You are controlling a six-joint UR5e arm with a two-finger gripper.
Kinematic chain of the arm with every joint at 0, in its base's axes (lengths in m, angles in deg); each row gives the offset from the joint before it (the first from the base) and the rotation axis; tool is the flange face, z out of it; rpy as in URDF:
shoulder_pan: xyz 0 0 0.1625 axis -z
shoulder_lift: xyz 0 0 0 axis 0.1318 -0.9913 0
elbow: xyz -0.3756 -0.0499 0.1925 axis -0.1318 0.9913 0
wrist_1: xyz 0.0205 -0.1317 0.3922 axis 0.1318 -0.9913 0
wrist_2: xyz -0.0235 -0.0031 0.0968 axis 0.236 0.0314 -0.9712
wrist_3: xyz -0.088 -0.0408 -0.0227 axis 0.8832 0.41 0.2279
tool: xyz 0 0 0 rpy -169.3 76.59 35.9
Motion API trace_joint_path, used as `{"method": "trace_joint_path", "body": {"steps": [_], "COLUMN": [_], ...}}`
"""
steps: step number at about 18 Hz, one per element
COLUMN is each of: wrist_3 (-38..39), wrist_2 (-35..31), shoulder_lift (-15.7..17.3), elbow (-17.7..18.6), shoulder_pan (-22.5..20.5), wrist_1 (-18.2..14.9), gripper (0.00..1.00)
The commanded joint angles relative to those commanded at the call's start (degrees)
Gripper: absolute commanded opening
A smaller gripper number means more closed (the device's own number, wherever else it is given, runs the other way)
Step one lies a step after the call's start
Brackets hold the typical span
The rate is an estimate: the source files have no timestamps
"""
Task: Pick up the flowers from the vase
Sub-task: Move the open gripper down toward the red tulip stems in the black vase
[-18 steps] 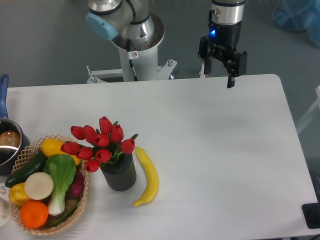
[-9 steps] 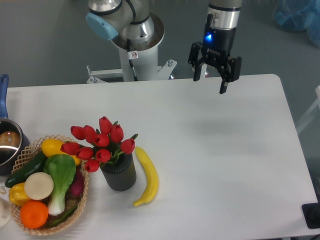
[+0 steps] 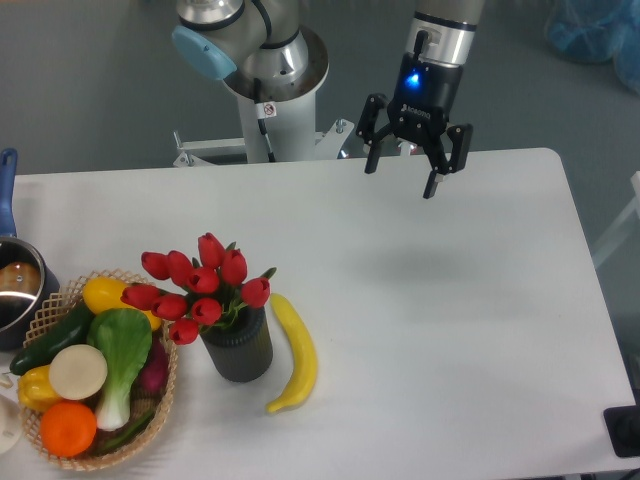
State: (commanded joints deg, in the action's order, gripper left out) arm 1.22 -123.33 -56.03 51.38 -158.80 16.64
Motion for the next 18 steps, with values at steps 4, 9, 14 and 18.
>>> {"method": "trace_joint_path", "body": {"steps": [4,9,14,18], "wrist_3": [-0.2,0.3,0.3,0.3], "wrist_2": [0.2,10.7,11.8,11.5], "shoulder_lift": [0.0,-2.3,-4.1,-5.4], "elbow": [1.7,2.0,1.9,2.1], "shoulder_pan": [1.3,2.4,3.8,6.1], "wrist_1": [3.8,4.0,4.1,4.3], "gripper": [1.0,1.0,1.0,1.0]}}
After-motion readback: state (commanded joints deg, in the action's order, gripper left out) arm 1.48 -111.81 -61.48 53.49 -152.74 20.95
